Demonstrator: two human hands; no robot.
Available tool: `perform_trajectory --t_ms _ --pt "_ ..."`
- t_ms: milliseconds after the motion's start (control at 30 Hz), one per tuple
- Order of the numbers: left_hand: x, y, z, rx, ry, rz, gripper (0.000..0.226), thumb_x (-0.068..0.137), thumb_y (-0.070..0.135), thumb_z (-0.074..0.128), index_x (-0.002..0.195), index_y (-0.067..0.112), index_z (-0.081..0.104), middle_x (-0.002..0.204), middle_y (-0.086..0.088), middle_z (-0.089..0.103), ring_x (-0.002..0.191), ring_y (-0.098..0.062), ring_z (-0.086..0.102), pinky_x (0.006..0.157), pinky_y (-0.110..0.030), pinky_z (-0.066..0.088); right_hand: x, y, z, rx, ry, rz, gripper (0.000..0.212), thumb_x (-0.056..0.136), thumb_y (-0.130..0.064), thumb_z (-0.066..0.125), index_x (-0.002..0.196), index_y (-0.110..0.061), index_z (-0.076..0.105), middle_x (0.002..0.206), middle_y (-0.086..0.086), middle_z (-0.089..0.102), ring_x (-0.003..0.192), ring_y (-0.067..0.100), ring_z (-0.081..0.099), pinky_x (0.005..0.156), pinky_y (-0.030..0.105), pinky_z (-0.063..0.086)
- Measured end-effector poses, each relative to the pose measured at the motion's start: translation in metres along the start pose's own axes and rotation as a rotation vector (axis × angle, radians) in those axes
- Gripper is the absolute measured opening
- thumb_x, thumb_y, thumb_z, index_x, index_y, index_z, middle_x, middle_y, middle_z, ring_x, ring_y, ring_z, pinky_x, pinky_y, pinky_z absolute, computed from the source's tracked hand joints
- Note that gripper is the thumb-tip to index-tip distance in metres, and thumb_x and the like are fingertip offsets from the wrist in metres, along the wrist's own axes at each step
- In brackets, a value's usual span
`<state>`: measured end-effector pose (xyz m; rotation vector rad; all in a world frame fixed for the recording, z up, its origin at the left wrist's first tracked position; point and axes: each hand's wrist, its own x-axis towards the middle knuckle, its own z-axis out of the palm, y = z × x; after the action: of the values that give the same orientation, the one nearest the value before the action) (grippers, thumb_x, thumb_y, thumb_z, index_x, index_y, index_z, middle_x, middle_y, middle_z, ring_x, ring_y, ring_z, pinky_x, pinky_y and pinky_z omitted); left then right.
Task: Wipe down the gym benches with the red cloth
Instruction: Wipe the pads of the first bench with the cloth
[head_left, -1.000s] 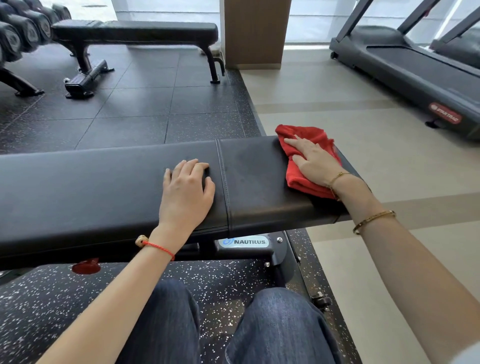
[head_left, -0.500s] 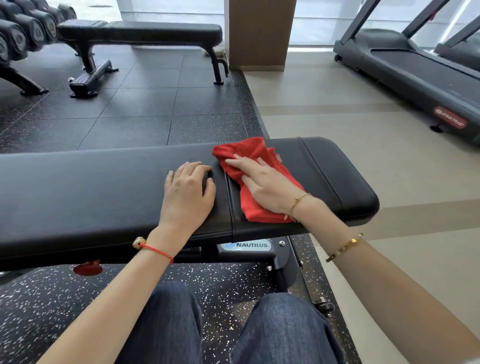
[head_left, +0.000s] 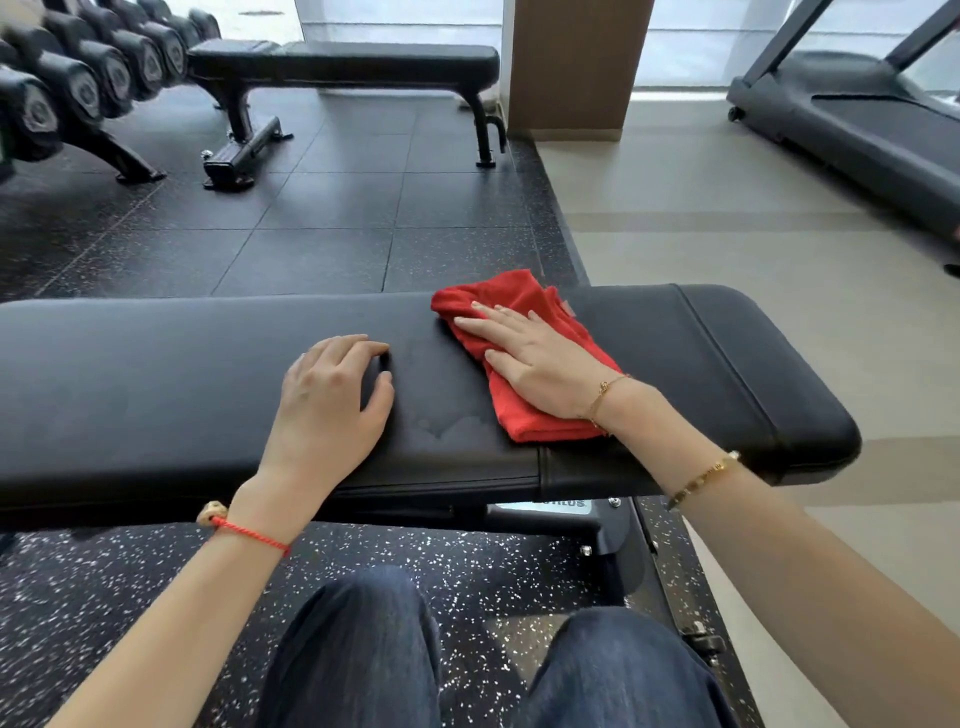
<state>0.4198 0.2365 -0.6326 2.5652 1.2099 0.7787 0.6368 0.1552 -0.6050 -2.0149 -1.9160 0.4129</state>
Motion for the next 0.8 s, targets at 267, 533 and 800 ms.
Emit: perform_trajectory --t_ms 267,533,800 --pt "0.003 -0.029 -0.020 0.012 -0.030 -0.017 0.031 0.091 0.018 0.060 0.121 0.012 0.064 0.130 -0.007 0.061 0.127 -0.028 0.051 0.108 -0.045 0.036 0.014 -0.033 0.017 -0.069 0.017 0.041 0.049 0.104 -0.024 0.029 0.152 -0.032 0.020 0.162 -0.009 0.008 0.150 0.014 0.002 0.122 0.037 -0.003" --pt "-0.003 -0.070 -0.054 0.037 -0.035 -0.026 0.037 0.091 0.015 0.060 0.128 0.008 0.060 0.135 -0.011 0.058 0.132 -0.032 0.047 0.113 -0.052 0.034 0.046 -0.104 0.056 -0.149 0.072 0.078 0.050 0.102 -0.027 0.030 0.152 -0.030 0.020 0.162 -0.005 0.009 0.149 0.018 0.006 0.121 0.041 0.000" --pt "-0.009 -0.103 -0.065 0.036 -0.068 -0.041 0.043 0.094 0.021 0.057 0.136 0.013 0.054 0.142 -0.010 0.051 0.138 -0.032 0.040 0.116 -0.054 0.026 -0.006 -0.094 0.053 -0.181 0.160 0.282 0.054 0.098 -0.043 0.037 0.149 -0.044 0.020 0.160 -0.014 0.013 0.149 0.026 0.006 0.120 0.042 -0.004"
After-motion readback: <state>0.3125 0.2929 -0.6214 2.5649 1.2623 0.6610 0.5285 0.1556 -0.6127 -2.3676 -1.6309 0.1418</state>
